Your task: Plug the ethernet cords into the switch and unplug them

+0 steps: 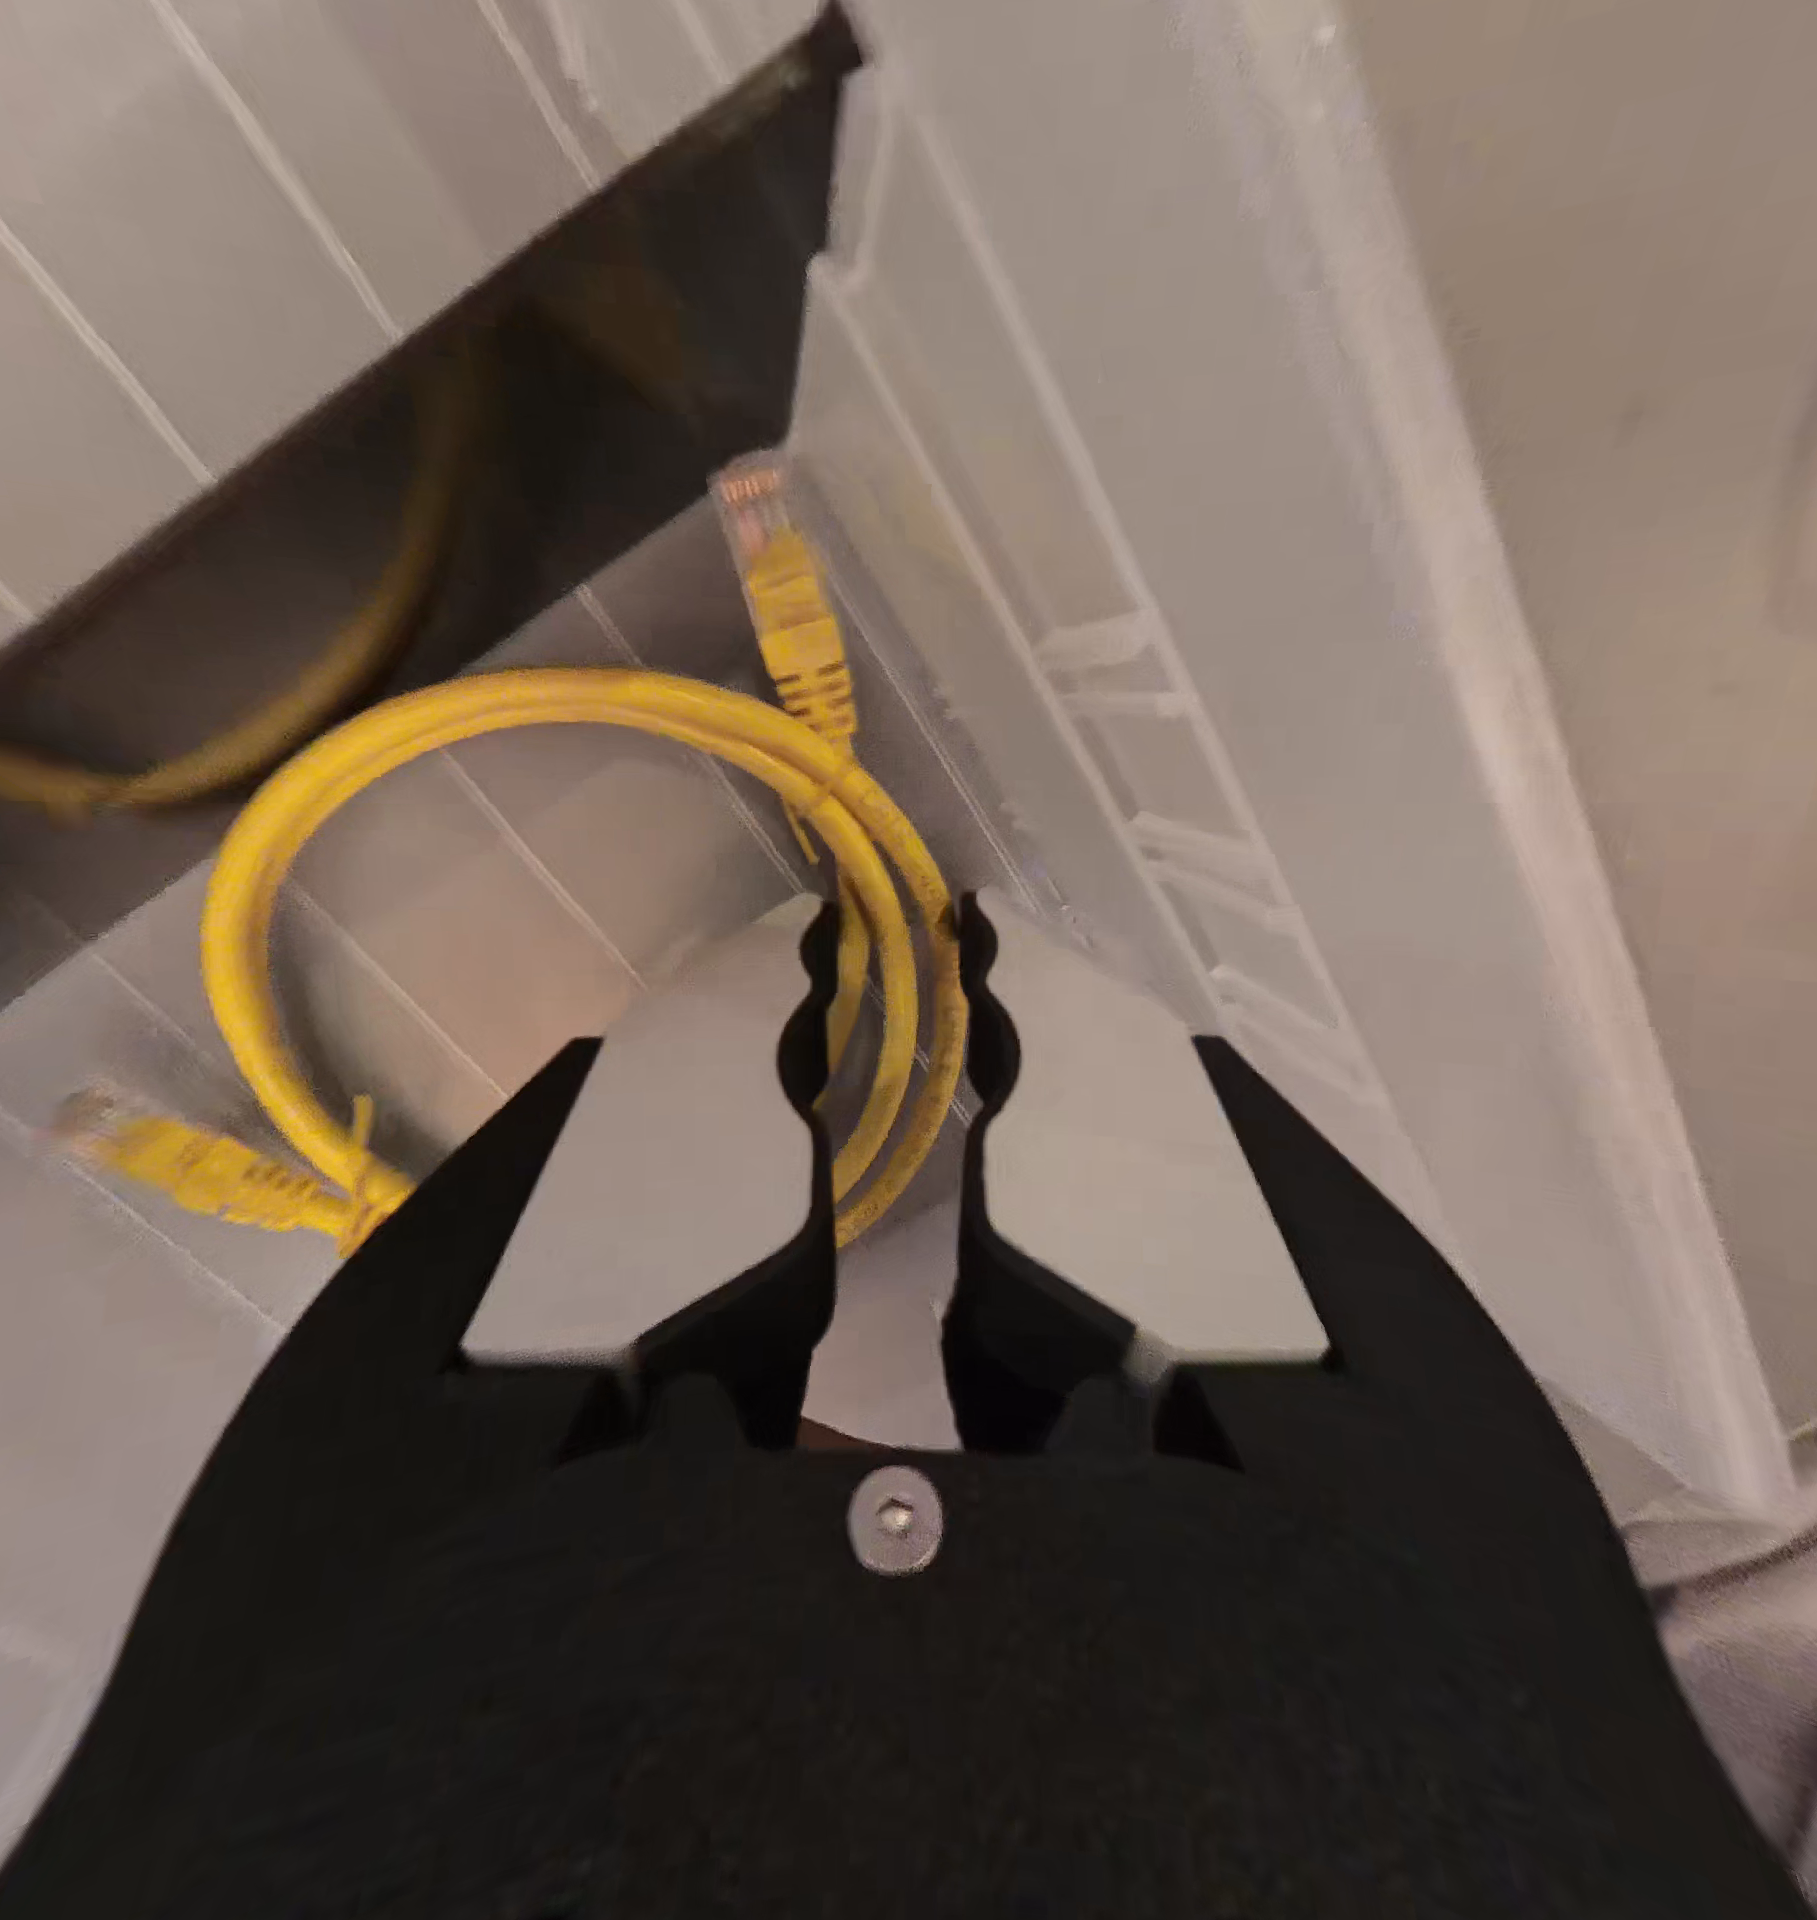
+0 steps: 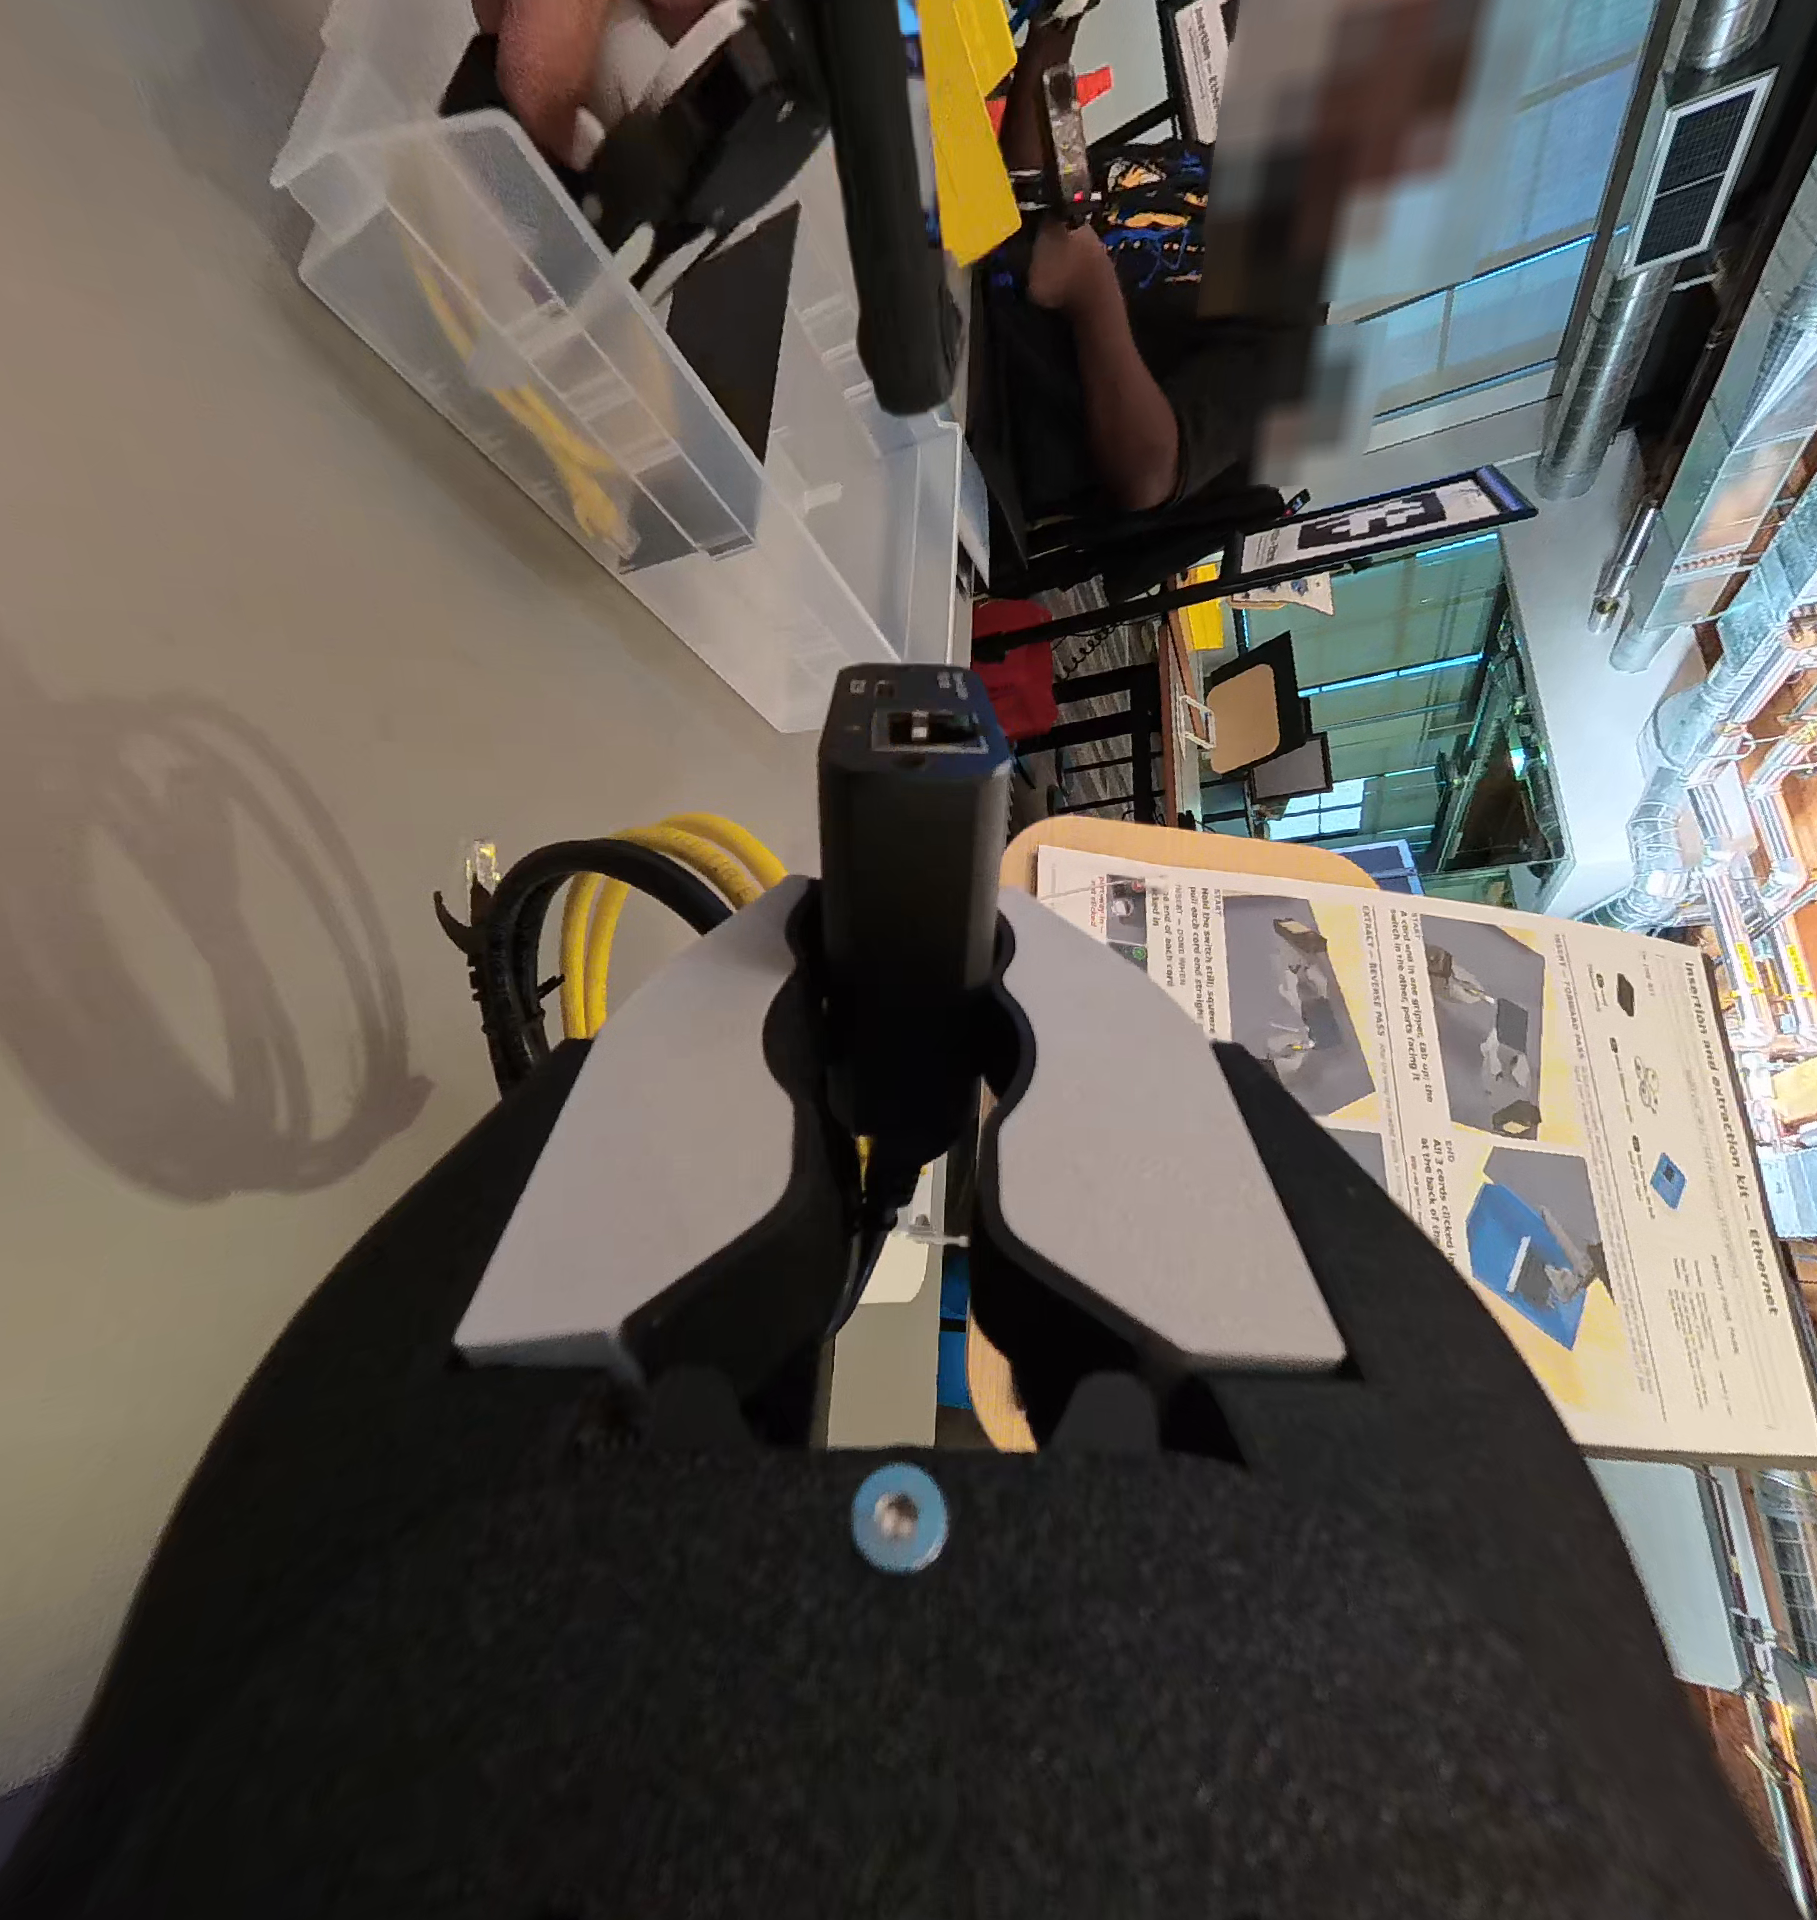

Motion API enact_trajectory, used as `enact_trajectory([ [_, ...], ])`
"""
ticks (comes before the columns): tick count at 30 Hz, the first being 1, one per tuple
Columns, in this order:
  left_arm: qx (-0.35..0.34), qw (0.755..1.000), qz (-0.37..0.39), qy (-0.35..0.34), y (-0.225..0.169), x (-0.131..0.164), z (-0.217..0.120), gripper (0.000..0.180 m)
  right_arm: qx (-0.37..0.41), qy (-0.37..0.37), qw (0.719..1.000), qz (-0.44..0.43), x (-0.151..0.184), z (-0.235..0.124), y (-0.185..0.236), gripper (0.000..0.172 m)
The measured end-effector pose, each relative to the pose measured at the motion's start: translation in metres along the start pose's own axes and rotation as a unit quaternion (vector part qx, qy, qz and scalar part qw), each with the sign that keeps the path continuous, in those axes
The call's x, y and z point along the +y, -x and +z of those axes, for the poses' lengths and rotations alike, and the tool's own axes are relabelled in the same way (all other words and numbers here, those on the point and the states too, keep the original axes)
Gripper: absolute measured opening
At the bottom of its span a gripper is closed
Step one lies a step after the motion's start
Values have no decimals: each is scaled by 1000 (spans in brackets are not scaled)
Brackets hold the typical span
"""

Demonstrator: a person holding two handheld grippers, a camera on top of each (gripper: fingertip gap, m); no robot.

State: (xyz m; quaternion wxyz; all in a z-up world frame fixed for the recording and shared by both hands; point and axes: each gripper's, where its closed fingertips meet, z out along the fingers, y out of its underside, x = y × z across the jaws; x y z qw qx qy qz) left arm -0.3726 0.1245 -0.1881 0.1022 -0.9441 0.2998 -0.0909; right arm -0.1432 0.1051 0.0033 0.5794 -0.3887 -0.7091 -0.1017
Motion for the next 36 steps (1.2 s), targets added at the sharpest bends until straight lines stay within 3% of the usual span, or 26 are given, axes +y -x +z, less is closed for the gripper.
enact_trajectory([
  [1,-8,1000,14,5,1,0,1,20,0,-2,1000,0,-1,1,-1,26],
  [4,-17,1000,23,-6,2,0,-1,15,1,-3,1000,-4,-4,1,-1,26],
  [7,-7,997,14,-76,5,-2,-18,14,3,2,1000,-11,-3,-2,-2,26],
  [10,41,982,-3,-184,-3,-4,-63,14,11,1,1000,-10,-4,-7,-7,26],
  [13,120,950,17,-289,-37,1,-119,13,20,-9,1000,-8,-9,-13,-14,25],
  [16,266,880,39,-392,-99,9,-180,13,30,-11,999,-7,-11,-21,-21,26],
  [19,422,783,65,-452,-169,26,-219,13,40,-15,999,-4,-12,-28,-28,25],
  [22,552,689,57,-465,-218,43,-227,13,45,-18,999,-1,-13,-33,-31,26],
  [24,609,652,36,-450,-238,48,-213,13,48,-17,999,-3,-14,-35,-33,26],
  [28,629,672,0,-391,-254,51,-164,13,47,-16,999,-8,-16,-36,-33,26],
  [32,598,721,-40,-349,-244,59,-125,13,42,-13,999,-11,-16,-34,-30,26],
  [33,592,725,-58,-348,-238,62,-118,13,41,-14,999,-12,-17,-33,-29,26],
  [36,609,702,-101,-355,-217,74,-118,13,35,-14,999,-12,-17,-30,-26,26],
])
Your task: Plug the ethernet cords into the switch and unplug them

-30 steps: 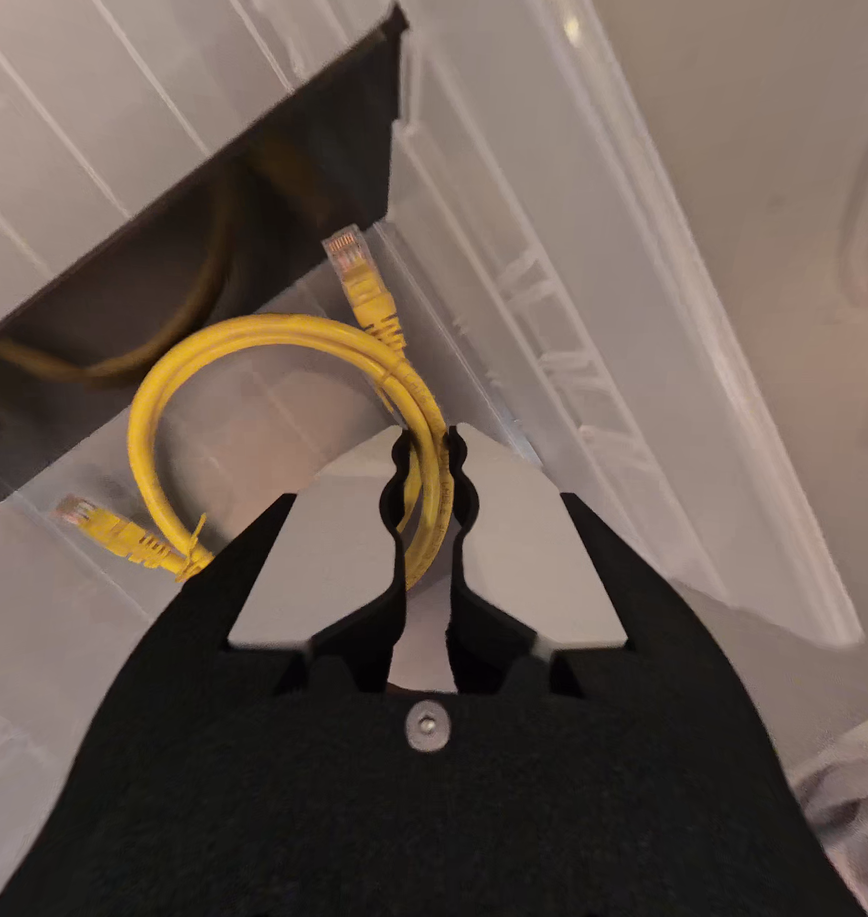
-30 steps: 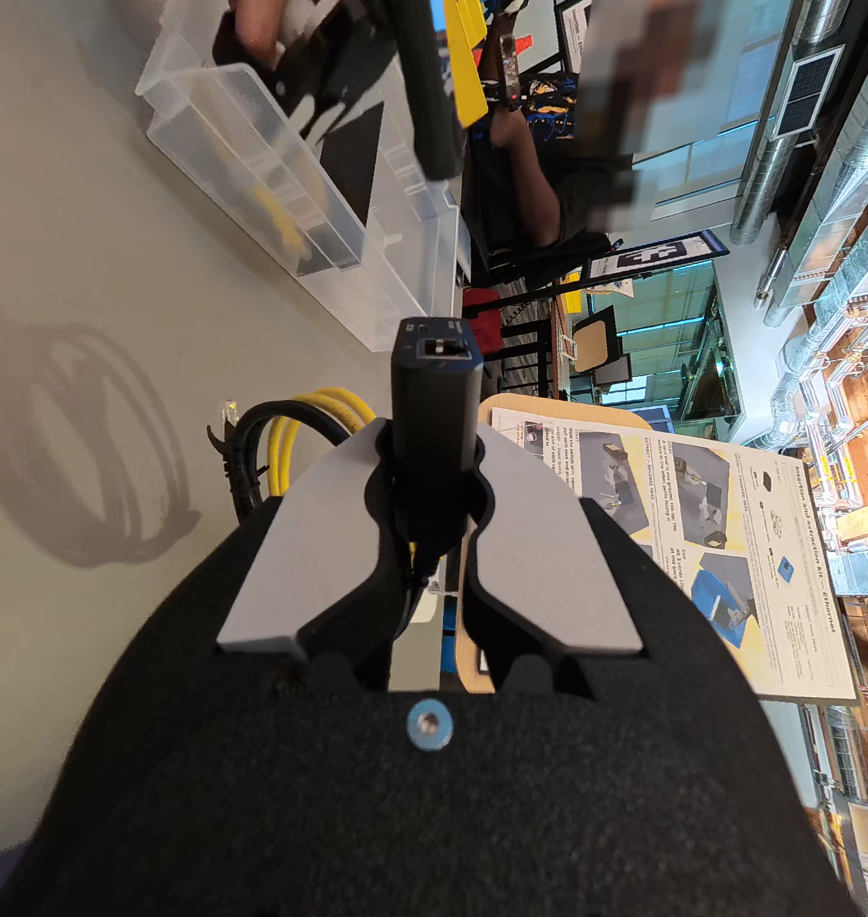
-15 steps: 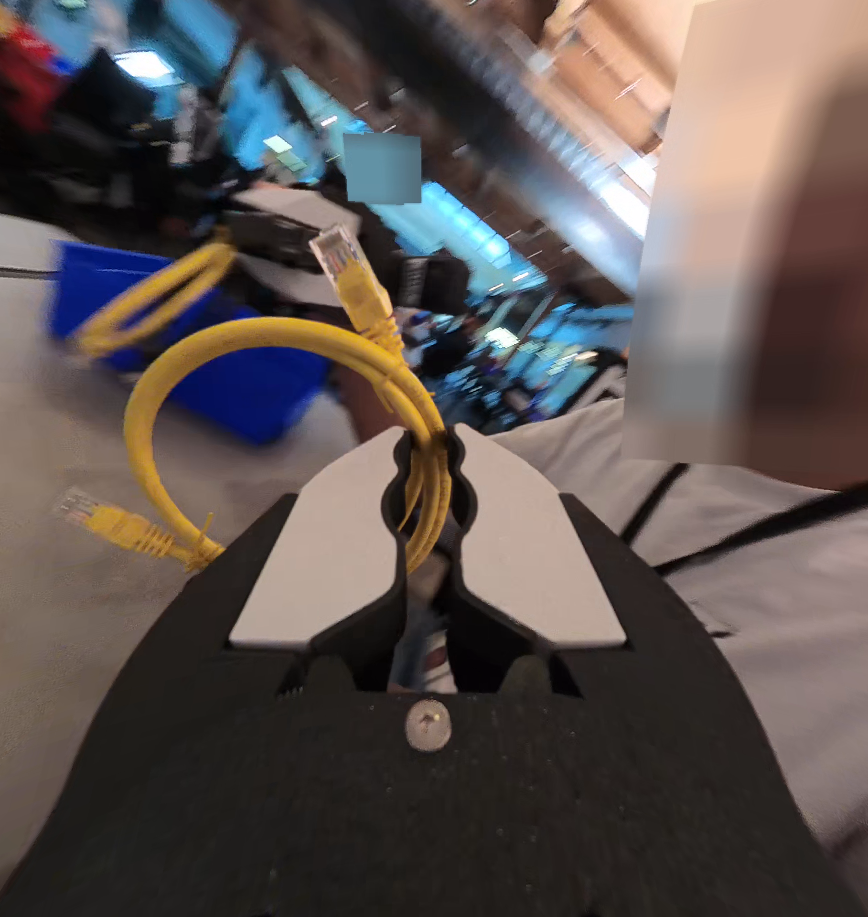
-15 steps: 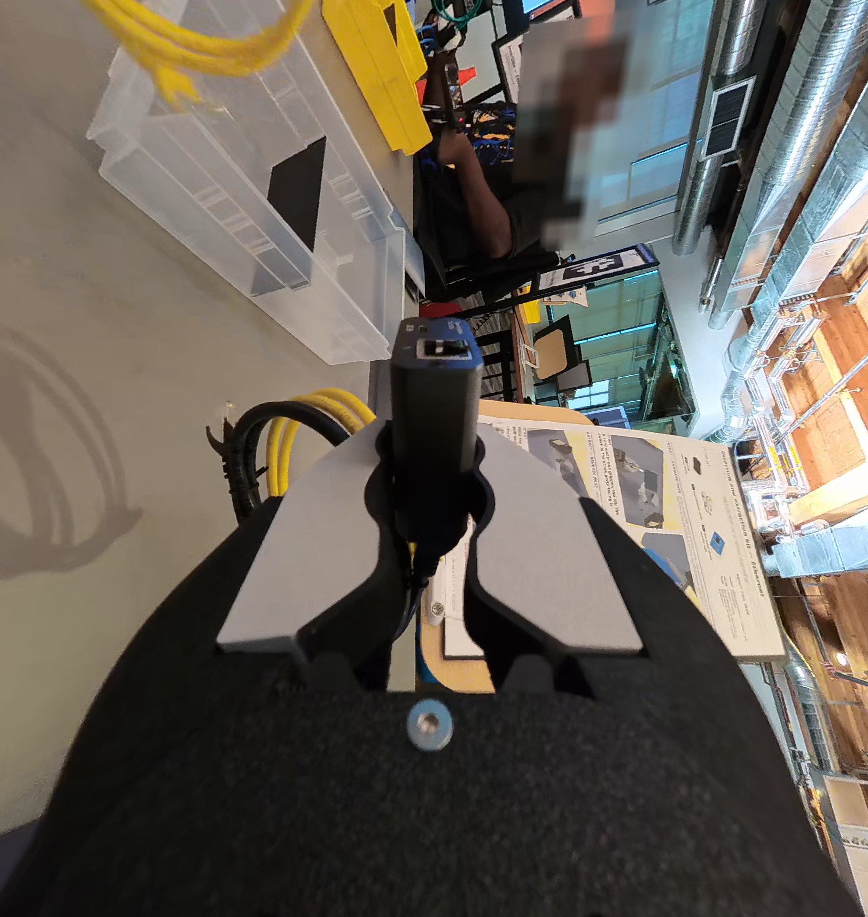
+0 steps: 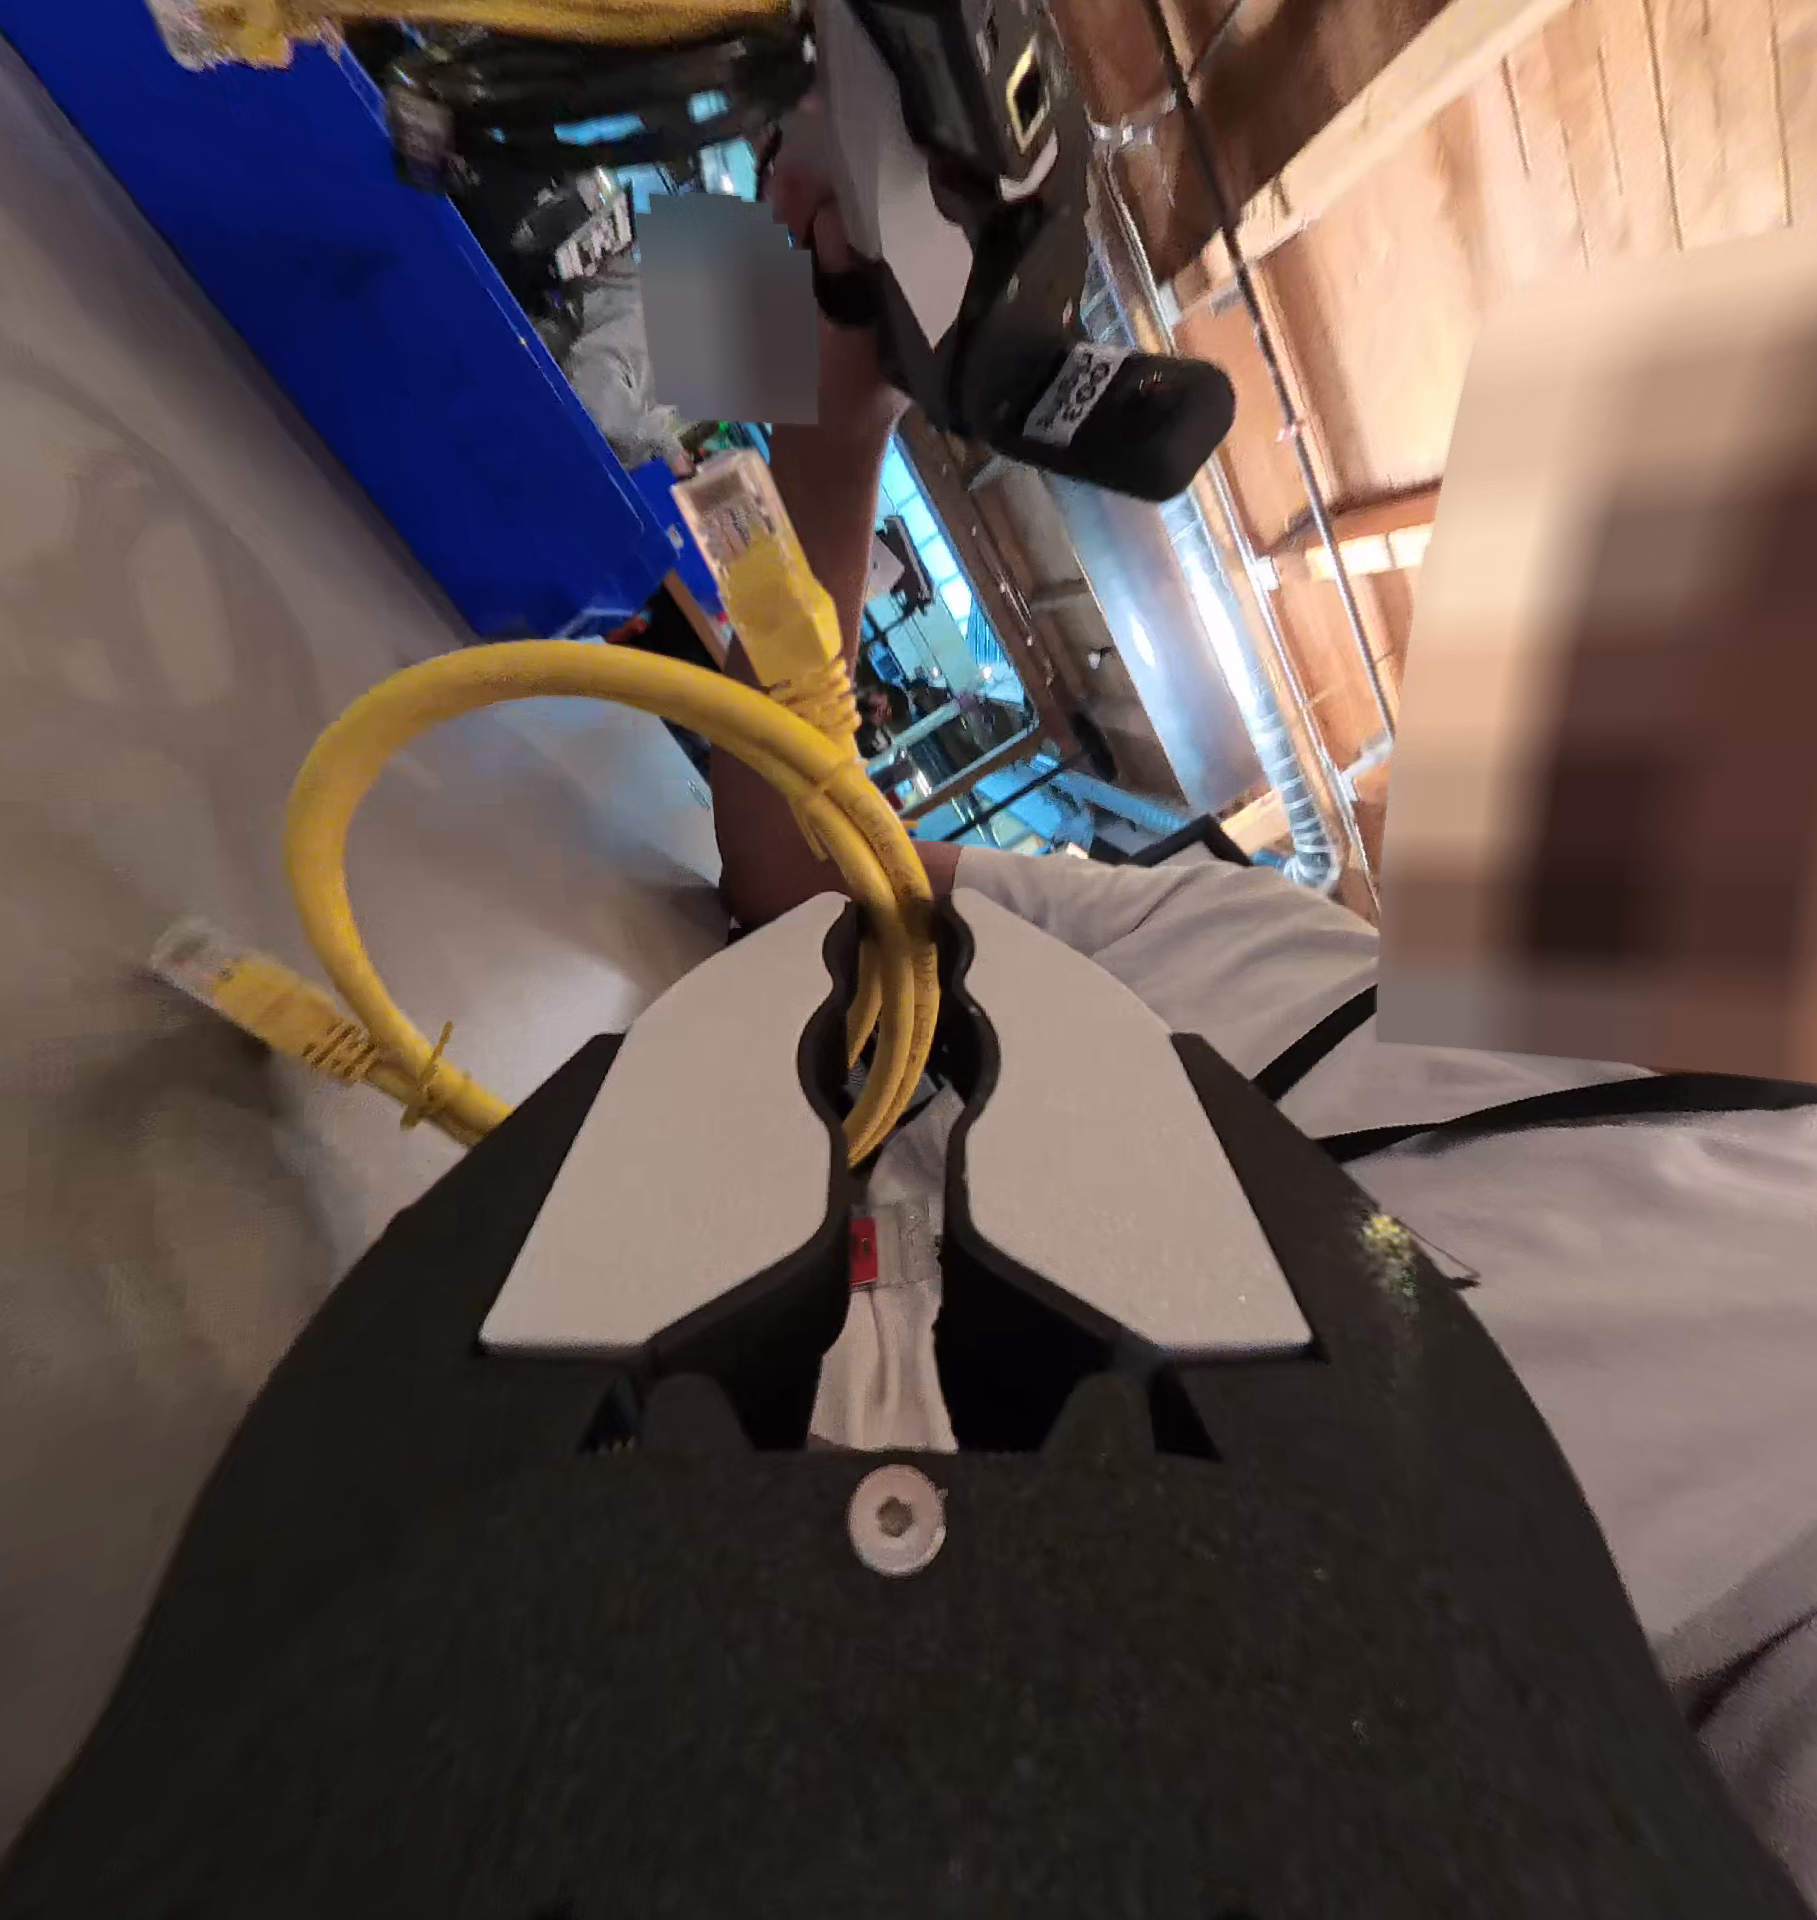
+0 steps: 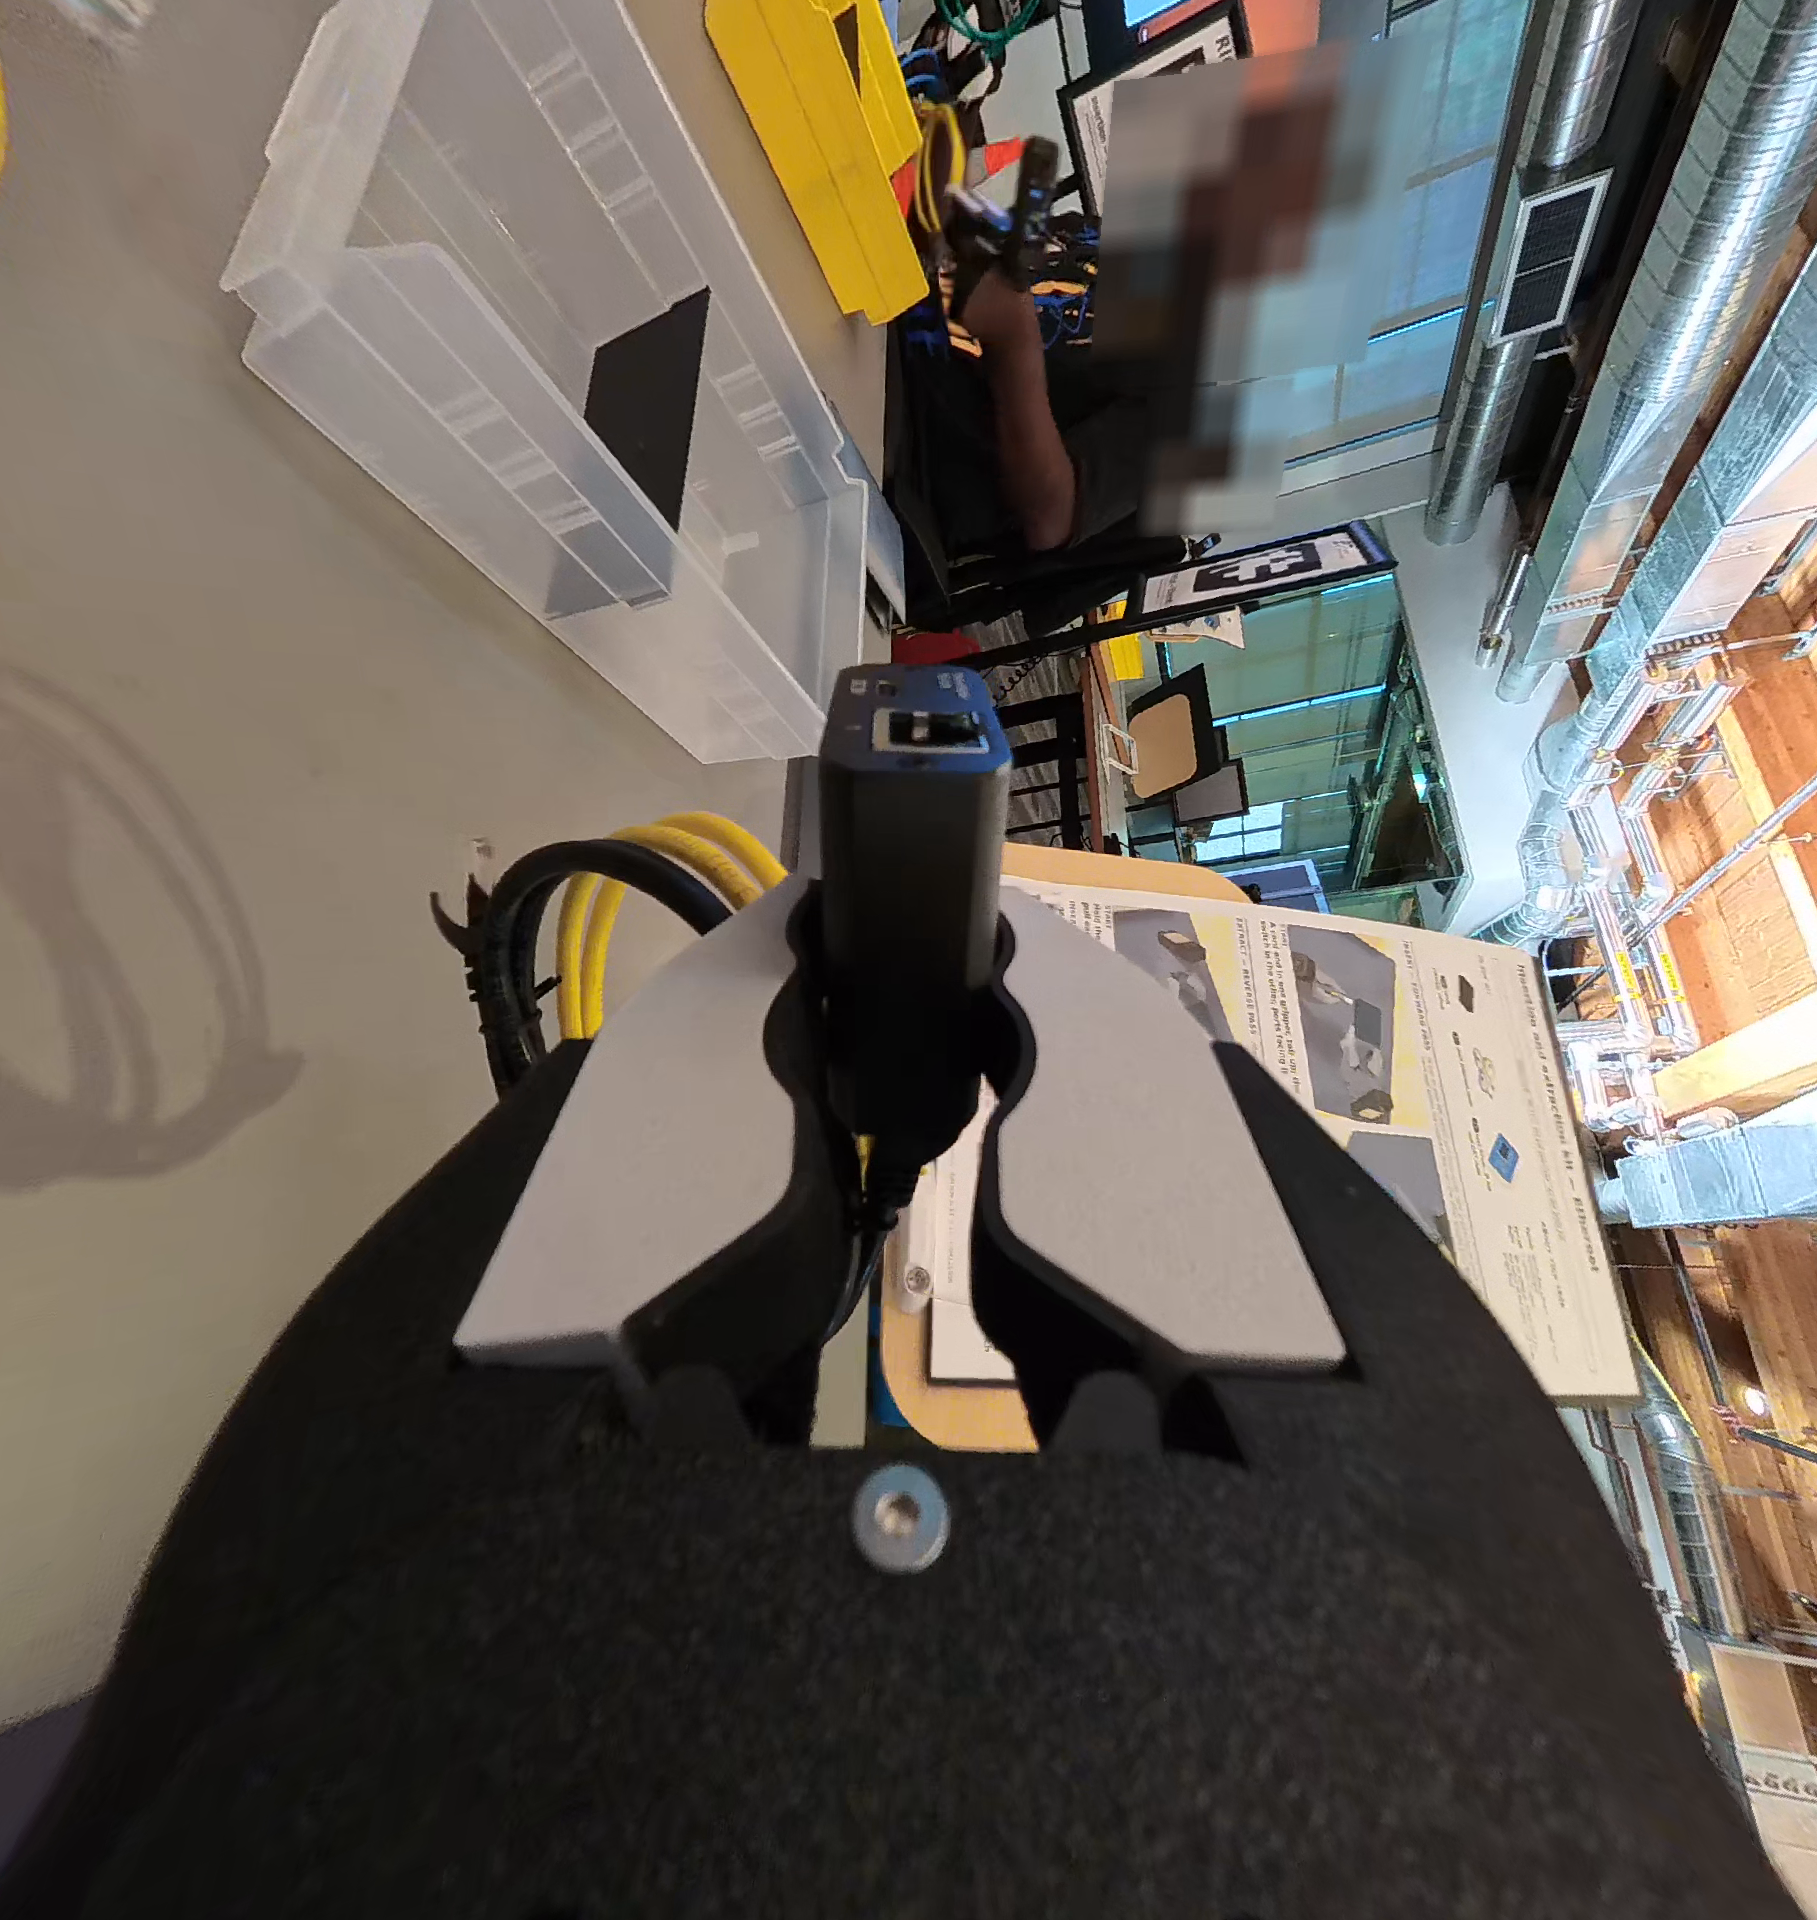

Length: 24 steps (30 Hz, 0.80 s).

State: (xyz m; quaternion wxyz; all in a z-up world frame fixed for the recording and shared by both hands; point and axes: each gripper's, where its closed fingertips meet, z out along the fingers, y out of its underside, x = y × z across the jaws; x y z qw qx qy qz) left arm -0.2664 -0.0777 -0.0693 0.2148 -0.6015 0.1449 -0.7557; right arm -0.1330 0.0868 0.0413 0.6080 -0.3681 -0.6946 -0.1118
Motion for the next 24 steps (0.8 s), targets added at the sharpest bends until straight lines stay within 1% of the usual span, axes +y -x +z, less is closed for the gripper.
enact_trajectory([
  [2,-13,1000,-7,-7,2,1,-17,13,-5,1,1000,0,1,2,3,26],
  [3,-36,999,-7,-12,7,0,-27,13,-7,2,1000,-1,1,3,4,26],
  [4,-63,998,-6,-16,13,0,-36,13,-8,3,1000,-2,1,4,5,26],
  [6,-125,992,-4,-3,26,3,-54,13,-11,5,1000,-3,2,6,7,26],
  [9,-238,971,8,32,50,10,-79,11,-15,5,1000,-4,1,9,10,26],
  [10,-259,965,9,40,54,12,-86,10,-16,6,1000,-4,2,9,10,26],
  [13,-276,960,-12,50,56,17,-96,9,-18,9,1000,-6,3,10,12,26],
  [16,-290,953,-26,80,59,30,-104,10,-21,10,1000,-4,4,11,13,26],
  [18,-320,944,-22,75,63,30,-113,16,-22,10,1000,-3,5,12,14,26],
  [20,-357,932,-23,62,67,28,-126,26,-23,10,1000,-2,5,12,14,26],
  [21,-375,925,-24,51,69,26,-134,27,-24,10,1000,-2,5,13,15,26],
  [24,-406,914,-29,-4,69,12,-145,45,-26,10,1000,-2,5,14,16,26],
])
